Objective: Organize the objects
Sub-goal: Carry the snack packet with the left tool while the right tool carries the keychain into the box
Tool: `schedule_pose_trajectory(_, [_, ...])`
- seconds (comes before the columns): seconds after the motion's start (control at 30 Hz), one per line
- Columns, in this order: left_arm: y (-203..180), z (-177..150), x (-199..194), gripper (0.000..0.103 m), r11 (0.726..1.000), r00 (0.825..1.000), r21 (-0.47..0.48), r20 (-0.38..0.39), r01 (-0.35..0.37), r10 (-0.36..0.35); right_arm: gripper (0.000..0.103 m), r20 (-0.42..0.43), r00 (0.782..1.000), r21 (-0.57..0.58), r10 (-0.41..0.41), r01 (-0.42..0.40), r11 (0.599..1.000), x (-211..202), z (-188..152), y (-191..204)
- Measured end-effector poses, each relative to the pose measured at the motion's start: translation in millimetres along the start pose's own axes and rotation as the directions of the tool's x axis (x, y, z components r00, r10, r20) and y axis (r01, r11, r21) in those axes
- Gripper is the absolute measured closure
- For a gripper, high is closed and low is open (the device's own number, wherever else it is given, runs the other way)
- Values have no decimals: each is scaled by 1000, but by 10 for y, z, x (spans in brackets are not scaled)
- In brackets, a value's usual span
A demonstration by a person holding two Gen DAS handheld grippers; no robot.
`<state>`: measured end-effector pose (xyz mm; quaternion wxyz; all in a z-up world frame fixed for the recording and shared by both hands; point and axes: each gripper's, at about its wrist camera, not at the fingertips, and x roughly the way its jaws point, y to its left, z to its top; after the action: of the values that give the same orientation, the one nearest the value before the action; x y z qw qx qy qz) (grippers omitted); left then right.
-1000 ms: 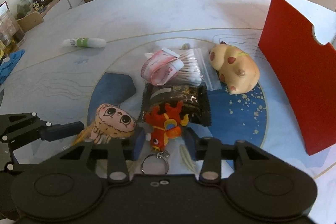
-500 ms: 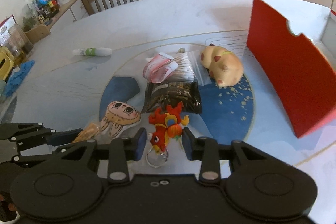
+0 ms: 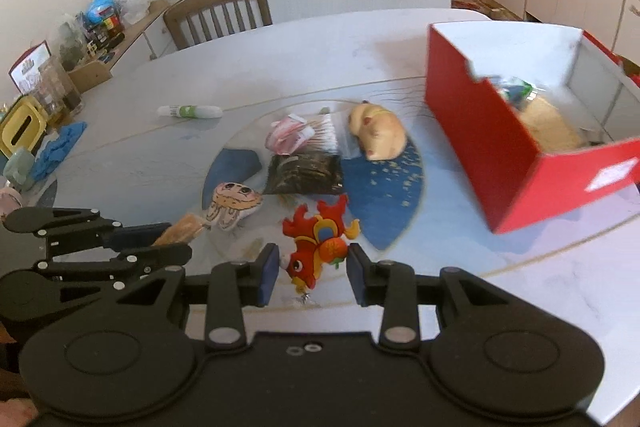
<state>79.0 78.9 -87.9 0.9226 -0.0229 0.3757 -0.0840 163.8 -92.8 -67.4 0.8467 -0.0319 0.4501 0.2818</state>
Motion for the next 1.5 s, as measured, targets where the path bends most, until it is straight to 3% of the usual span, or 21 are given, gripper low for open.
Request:
schedule_pose_trajectory(0.4, [-440, 429, -43, 83, 997, 996, 19, 26, 81, -82, 67, 40, 998, 75, -54, 51, 996, -520, 61, -589])
schedule_pose_trajectory(0.77, [-957, 1023, 215, 83, 994, 992, 19, 54, 110, -111, 67, 101, 993, 83, -59, 51, 995, -751, 427, -1306])
schedule_pose_trajectory(1.17, [-1488, 1720, 701, 83, 995, 994, 49, 68, 87, -91, 67, 142, 988, 25, -68, 65, 998, -667, 847, -2004])
schedule_pose_trajectory(1.5, [-1848, 2418, 1300, 83, 990, 995, 118, 61, 77, -85, 67, 112, 990, 12, -82, 81, 997, -329, 1061, -2503])
